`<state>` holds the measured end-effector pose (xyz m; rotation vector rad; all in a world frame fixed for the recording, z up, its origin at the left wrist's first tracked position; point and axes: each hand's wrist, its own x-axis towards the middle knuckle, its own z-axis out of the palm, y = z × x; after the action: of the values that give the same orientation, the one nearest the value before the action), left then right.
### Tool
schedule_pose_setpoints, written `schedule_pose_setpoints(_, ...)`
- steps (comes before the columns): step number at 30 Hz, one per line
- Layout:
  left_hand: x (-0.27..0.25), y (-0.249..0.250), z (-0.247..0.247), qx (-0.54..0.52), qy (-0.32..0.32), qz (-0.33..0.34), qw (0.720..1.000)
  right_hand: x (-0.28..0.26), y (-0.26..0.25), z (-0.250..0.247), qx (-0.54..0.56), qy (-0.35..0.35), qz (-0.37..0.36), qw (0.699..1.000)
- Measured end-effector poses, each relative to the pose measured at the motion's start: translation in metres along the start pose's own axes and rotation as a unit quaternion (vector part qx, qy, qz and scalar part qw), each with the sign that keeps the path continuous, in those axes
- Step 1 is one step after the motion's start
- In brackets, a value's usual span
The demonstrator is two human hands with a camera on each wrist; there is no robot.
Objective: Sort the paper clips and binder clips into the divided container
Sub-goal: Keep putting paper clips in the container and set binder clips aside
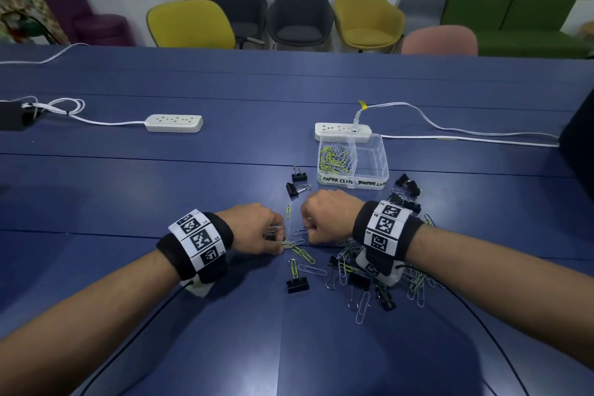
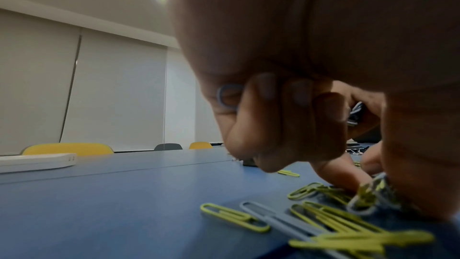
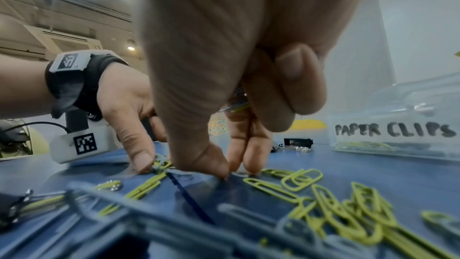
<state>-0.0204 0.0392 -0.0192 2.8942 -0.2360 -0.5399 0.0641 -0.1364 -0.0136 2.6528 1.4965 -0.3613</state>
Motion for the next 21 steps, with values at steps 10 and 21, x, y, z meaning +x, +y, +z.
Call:
schedule_pose_setpoints(10, 0.004, -0.010, -0.004, -0.021, 0.035, 0.013, 0.999, 0.006, 0.015, -0.008, 0.161, 0.031, 0.049, 0.985)
schedule_pose_setpoints(21, 0.042, -0.004, -0.070, -0.156, 0.127, -0.026, 0.979, 0.018, 0.110, -0.049, 0.304, 0.180, 0.254, 0.900)
